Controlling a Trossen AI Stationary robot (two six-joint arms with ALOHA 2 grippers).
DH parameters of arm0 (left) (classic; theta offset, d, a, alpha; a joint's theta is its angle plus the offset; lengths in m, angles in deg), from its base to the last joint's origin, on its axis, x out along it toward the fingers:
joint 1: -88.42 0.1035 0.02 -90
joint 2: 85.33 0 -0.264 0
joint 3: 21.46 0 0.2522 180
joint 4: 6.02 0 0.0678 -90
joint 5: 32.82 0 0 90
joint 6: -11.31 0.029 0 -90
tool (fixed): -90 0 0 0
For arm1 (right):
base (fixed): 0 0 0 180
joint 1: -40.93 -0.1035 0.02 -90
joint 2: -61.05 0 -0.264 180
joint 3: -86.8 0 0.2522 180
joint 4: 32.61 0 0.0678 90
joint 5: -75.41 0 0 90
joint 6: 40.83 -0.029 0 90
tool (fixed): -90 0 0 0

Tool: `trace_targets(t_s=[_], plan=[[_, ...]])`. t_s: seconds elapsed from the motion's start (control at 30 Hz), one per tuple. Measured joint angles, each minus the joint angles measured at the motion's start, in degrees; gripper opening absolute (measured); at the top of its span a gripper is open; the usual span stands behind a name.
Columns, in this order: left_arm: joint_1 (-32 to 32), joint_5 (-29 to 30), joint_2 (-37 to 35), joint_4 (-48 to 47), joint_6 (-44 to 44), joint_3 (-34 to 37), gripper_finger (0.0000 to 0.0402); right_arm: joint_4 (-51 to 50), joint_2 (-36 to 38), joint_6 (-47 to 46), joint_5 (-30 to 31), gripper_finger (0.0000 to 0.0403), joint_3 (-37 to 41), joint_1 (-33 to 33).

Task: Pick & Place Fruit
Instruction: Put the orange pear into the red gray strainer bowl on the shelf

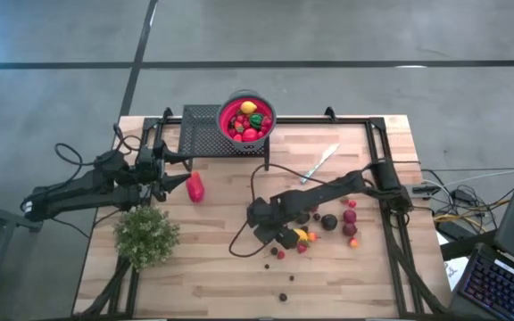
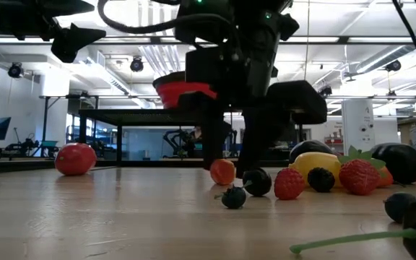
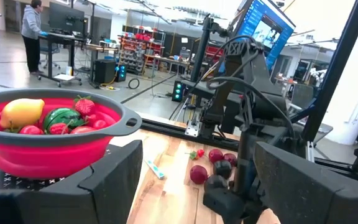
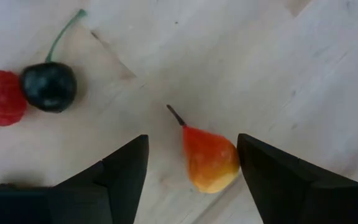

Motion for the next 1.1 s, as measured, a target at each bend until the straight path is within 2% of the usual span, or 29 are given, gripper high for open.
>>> trace_targets(t_s=[0.33, 0.9, 1.1], plan=[[0.0, 0.0, 0.0, 0.0, 0.0, 0.0, 0.0312, 0.18, -0.39, -0.2, 0.16, 0.0208, 0.16, 0.61], [0.01, 0.01, 0.0, 0.04, 0.0, 0.0, 0.0312, 0.25, -0.35, -0.44, -0.02, 0.012, 1.49, 0.79], [0.0, 0.01, 0.0, 0.04, 0.0, 0.0, 0.0312, 0.06, -0.33, -0.79, -0.38, 0.012, 1.34, 0.9]])
